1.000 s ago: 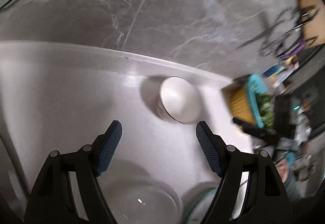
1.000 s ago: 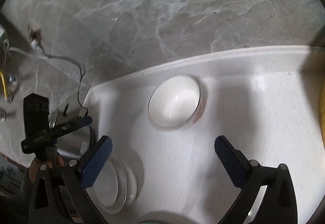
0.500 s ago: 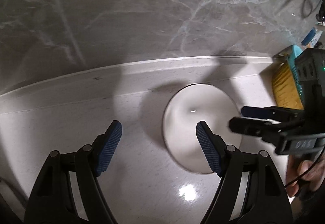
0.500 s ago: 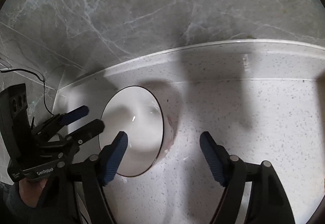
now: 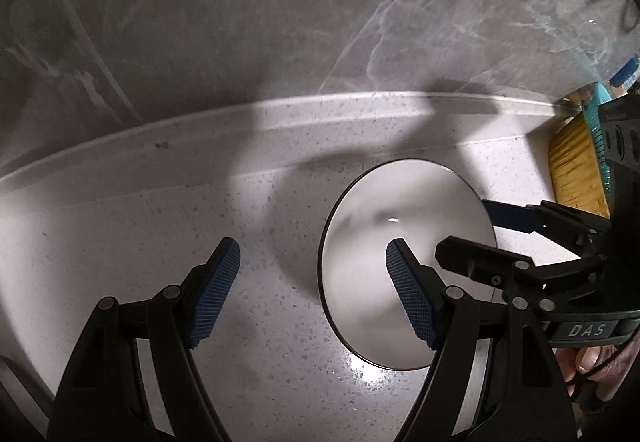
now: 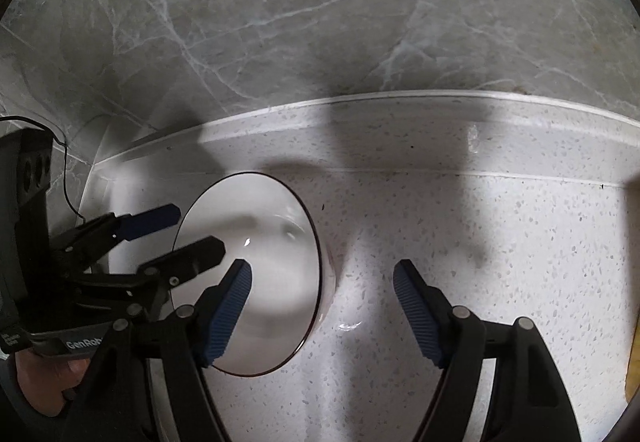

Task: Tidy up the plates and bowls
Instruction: 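Close both grippers on the rim of the red-patterned white bowl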

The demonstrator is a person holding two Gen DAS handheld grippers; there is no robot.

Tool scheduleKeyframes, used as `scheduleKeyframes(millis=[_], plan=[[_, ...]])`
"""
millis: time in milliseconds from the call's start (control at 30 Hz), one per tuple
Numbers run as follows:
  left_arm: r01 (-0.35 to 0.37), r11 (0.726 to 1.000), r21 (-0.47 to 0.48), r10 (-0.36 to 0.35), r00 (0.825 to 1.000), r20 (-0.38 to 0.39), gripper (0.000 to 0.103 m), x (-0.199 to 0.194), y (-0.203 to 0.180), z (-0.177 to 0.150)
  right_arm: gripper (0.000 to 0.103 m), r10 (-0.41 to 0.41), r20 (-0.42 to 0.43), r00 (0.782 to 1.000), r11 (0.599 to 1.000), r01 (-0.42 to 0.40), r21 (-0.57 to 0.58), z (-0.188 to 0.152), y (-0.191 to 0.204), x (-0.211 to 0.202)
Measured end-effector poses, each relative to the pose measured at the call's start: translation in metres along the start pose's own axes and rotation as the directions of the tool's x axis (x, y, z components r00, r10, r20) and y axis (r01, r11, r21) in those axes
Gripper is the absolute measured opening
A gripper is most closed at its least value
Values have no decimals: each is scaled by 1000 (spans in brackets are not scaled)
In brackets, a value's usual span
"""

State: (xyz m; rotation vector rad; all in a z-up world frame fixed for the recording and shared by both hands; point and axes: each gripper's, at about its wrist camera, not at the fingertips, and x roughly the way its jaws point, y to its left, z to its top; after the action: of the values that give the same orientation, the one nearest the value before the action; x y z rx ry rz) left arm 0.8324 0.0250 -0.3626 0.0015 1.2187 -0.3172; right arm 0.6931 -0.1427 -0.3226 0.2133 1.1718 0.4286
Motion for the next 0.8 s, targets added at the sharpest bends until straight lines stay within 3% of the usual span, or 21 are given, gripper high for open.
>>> scheduleKeyframes(millis=[67,100,133,167,233,333,433,800], plan=[[16,1000,-9,-16,1000,-2,74,5,0,2,69,1,-1,1000,1000,-1,1,0,2,3],[18,1000,-11,-18,1000,-2,72,6,3,0,56,4,-5,1000,1000,-4,0,0,0,3],[26,1000,-11,-26,1000,-4,62,11,-2,1,46,6,-12,1000,1000,-6,1,-1,0,5],[38,999,-12,-38,999,-14,46,13,-1,-2,43,5,-23,1000,1000,-5,11,-1,-1,7],[51,998,-22,-52,998,-39,29,19,2,-2,27,11,-29,1000,999,-10,34,-2,-6,8],[60,998,-23,-61,997,-49,12,24,8,-7,16,23,-29,999,999,-22,38,-2,-6,8],[70,997,-27,-71,996,-46,9,22,8,-12,14,3,-34,999,1000,-2,22,0,-1,7],[61,998,-31,-63,997,-54,6,15,-1,-9,13,56,-41,998,996,-53,71,3,-5,6]])
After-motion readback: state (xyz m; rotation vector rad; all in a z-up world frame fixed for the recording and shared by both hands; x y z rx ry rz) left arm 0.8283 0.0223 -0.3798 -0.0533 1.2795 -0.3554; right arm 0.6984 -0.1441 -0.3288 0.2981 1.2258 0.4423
